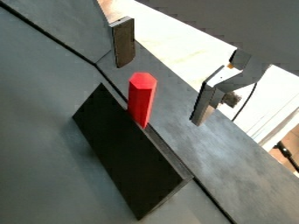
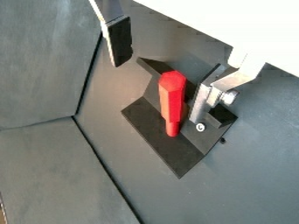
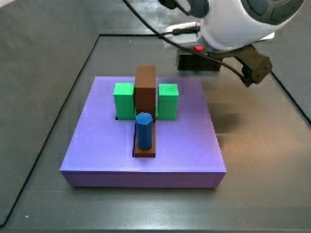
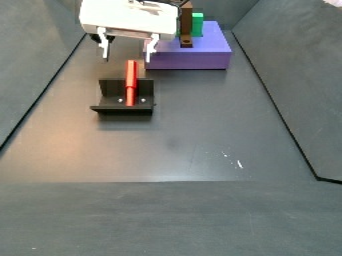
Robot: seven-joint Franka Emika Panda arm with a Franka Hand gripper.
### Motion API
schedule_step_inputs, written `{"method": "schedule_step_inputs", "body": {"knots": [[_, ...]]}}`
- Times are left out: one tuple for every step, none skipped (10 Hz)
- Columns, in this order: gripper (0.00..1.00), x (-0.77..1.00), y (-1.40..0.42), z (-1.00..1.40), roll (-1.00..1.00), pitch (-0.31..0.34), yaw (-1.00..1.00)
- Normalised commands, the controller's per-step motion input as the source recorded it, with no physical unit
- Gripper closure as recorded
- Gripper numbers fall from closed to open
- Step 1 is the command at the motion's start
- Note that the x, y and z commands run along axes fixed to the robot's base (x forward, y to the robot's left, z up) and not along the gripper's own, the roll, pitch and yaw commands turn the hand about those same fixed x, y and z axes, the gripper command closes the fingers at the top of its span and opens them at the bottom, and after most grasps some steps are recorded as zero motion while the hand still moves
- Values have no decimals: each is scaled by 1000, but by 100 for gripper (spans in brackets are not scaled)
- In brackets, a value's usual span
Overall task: Pick up the red object. Move up. Place the red object on the fixture. Regrasp the red object. Move to above the board. Insert the red object.
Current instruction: Regrasp the red object.
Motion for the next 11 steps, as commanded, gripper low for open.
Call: {"method": "schedule_step_inputs", "body": {"knots": [[0, 0, 223, 0, -454, -214, 20], [0, 0, 149, -63, -331, -209, 46], [0, 0, 29, -163, -129, -191, 40], [0, -63, 0, -191, 11, -103, 23], [0, -66, 0, -186, 100, -66, 9], [0, -57, 0, -160, 83, -51, 0], [0, -54, 0, -149, 0, -94, 0], [0, -17, 20, 0, -94, -60, 0], [0, 0, 34, 0, -94, 0, 11], [0, 57, 94, 0, -209, 0, 0], [0, 0, 169, 0, -431, 0, 0]]}}
